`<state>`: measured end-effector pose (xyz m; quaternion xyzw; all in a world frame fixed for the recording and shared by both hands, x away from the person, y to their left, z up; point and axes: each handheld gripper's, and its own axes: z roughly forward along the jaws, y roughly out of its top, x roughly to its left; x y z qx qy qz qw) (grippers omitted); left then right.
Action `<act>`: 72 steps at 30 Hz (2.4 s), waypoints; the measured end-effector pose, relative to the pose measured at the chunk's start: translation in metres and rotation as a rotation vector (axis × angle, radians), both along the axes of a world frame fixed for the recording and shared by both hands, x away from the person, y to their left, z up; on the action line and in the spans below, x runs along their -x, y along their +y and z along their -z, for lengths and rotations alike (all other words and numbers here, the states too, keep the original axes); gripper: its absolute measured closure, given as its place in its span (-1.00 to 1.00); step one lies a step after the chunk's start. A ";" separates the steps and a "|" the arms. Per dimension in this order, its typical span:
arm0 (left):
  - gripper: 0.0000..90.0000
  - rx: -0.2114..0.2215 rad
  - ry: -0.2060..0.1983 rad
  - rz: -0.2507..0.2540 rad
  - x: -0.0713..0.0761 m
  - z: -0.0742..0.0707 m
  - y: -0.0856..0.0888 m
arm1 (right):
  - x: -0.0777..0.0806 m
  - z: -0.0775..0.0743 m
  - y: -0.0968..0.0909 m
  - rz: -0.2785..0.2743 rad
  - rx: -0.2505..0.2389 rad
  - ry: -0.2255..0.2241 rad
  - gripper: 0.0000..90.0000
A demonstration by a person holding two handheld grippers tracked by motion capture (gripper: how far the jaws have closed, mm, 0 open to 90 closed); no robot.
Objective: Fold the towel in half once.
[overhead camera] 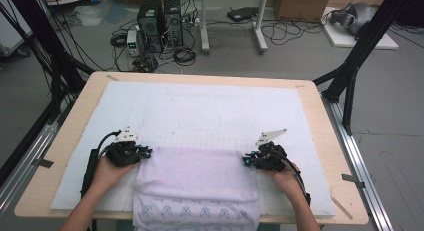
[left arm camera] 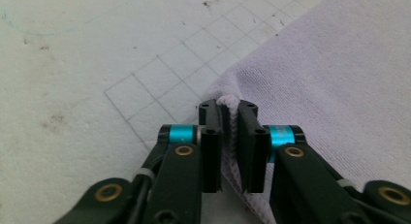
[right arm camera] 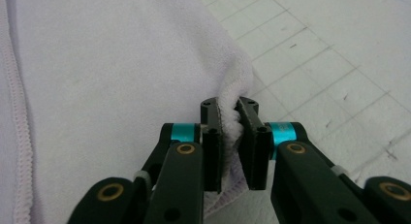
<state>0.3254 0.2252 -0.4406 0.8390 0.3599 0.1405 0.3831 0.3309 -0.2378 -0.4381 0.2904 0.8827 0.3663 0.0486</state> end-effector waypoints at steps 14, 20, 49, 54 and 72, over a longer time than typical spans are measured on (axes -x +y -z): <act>0.90 0.026 -0.105 -0.135 -0.078 -0.061 -0.013 | -0.066 -0.058 -0.005 0.100 0.048 -0.122 0.89; 0.90 0.029 -0.178 -0.178 -0.113 -0.120 -0.014 | -0.104 -0.121 -0.009 0.143 0.034 -0.202 0.89; 0.10 0.055 0.018 0.073 -0.042 -0.028 -0.015 | -0.046 -0.031 -0.006 0.060 -0.019 -0.020 0.16; 0.15 0.013 0.054 0.086 -0.044 -0.016 -0.019 | -0.042 -0.011 -0.006 0.068 0.029 0.016 0.17; 0.99 0.052 -0.091 0.114 -0.001 -0.046 0.002 | 0.003 -0.054 -0.005 -0.036 -0.046 -0.108 0.90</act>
